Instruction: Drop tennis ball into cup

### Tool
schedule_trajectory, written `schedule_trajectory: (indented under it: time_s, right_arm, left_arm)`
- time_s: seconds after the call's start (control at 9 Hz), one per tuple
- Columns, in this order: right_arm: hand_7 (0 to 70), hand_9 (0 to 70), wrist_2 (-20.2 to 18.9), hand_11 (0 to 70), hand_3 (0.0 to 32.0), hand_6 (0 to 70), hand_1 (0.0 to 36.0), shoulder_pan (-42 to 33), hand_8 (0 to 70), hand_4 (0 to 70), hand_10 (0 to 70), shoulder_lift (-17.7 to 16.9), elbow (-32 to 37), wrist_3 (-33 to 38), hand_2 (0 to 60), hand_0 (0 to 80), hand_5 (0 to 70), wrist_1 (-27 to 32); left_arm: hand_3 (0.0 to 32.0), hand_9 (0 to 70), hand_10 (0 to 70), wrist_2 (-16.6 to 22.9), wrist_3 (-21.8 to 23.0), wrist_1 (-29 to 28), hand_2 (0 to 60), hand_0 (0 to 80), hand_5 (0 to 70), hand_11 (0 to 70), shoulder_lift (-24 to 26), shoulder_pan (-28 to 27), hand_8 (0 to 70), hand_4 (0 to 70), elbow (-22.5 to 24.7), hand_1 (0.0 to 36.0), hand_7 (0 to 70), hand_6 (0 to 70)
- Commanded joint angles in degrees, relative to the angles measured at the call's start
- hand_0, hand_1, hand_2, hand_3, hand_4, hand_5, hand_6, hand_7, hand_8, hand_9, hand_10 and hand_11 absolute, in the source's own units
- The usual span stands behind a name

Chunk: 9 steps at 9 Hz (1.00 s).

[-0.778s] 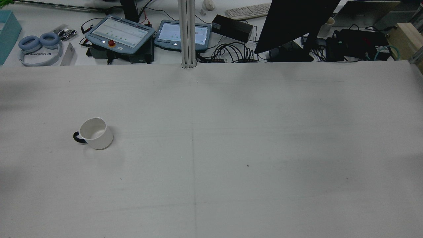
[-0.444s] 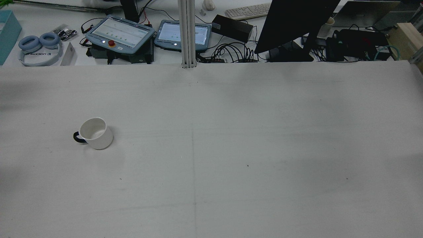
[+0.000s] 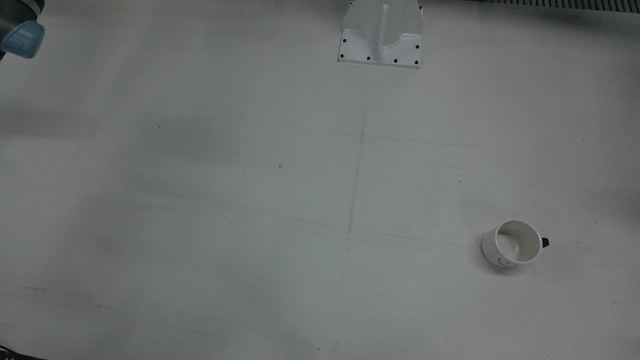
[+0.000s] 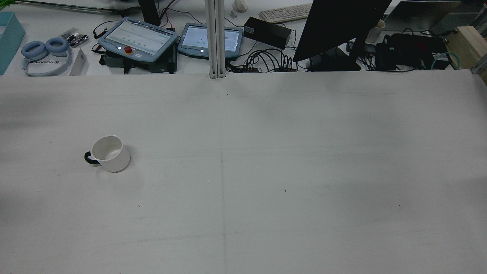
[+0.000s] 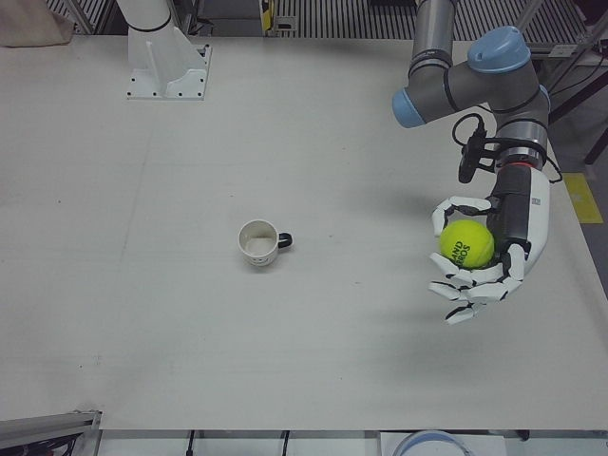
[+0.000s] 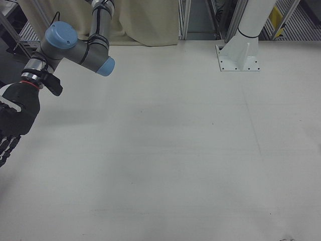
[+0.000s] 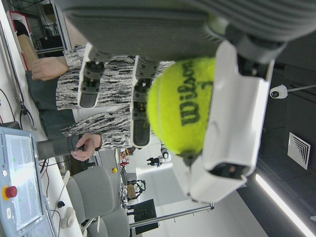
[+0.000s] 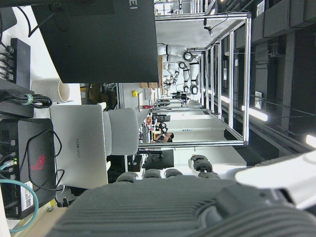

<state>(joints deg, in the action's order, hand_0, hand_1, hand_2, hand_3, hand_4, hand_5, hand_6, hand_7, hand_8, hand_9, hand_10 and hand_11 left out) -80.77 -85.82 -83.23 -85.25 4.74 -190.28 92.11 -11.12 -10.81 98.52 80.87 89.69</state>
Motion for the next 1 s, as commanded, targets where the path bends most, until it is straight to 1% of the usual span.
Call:
schedule_trajectory:
  time_s: [0.0,0.11,0.22,0.33,0.44,0.56,0.67,0.78,0.89]
  right_arm:
    - [0.0,0.0,0.0,0.0,0.0,0.0,0.0,0.0,0.0,0.0,0.0,0.0,0.0,0.1,0.0,0.0,0.0,0.0]
    - [0.0,0.0,0.0,0.0,0.0,0.0,0.0,0.0,0.0,0.0,0.0,0.0,0.1,0.1,0.0,0.0,0.0,0.0]
    - [0.0,0.0,0.0,0.0,0.0,0.0,0.0,0.0,0.0,0.0,0.0,0.0,0.0,0.1,0.0,0.0,0.0,0.0]
    - [0.0,0.0,-0.1,0.0,0.0,0.0,0.0,0.0,0.0,0.0,0.0,0.0,0.1,0.1,0.0,0.0,0.0,0.0]
    - [0.0,0.0,0.0,0.0,0.0,0.0,0.0,0.0,0.0,0.0,0.0,0.0,0.1,0.1,0.0,0.0,0.0,0.0]
    - [0.0,0.0,0.0,0.0,0.0,0.0,0.0,0.0,0.0,0.0,0.0,0.0,0.1,0.1,0.0,0.0,0.0,0.0]
    - [0.0,0.0,0.0,0.0,0.0,0.0,0.0,0.0,0.0,0.0,0.0,0.0,0.1,0.1,0.0,0.0,0.0,0.0]
    - [0.0,0.0,0.0,0.0,0.0,0.0,0.0,-0.1,0.0,0.0,0.0,0.0,0.1,0.1,0.0,0.0,0.0,0.0]
    - [0.0,0.0,0.0,0.0,0.0,0.0,0.0,0.0,0.0,0.0,0.0,0.0,0.1,0.1,0.0,0.0,0.0,0.0]
  left_arm:
    - [27.6,33.5,12.5,0.2,-0.3,0.5,57.6,80.0,33.9,22.3,-1.0,-4.0,41.0,5.1,4.8,36.0,56.6,70.0]
    - [28.6,34.0,12.1,0.1,-0.4,0.9,55.8,80.0,30.7,21.8,-1.0,-6.6,39.0,3.3,5.8,36.0,59.0,70.0]
    - [29.2,33.6,12.1,0.0,-0.7,1.5,58.1,80.0,32.1,21.6,-1.0,-9.7,39.9,3.0,6.6,36.0,57.4,70.0]
    - [30.0,34.0,12.0,-0.1,-1.4,2.4,56.8,80.0,30.6,21.6,-1.0,-13.1,38.9,2.3,7.7,36.0,59.0,70.0]
    - [30.4,33.6,11.9,-0.3,-1.8,2.6,58.4,80.0,32.1,21.5,-1.0,-15.0,39.9,1.3,8.0,36.0,57.0,70.0]
    - [31.4,33.6,12.0,-0.6,-2.8,3.0,57.4,80.0,31.3,21.6,-0.9,-17.0,39.6,0.0,9.1,36.0,56.7,70.0]
    - [32.0,33.7,12.0,-0.7,-7.8,3.0,56.8,80.0,31.5,21.6,-0.9,-17.6,39.7,0.0,11.1,36.0,56.4,70.0]
    - [32.0,33.7,12.0,-0.8,-9.3,2.9,57.1,80.0,31.4,21.5,-0.9,-19.3,39.7,0.0,11.5,36.0,56.0,70.0]
    - [32.0,34.2,12.3,-1.8,-9.4,3.0,55.9,80.0,29.9,21.9,-0.9,-21.9,39.1,0.0,11.4,36.0,56.8,67.2]
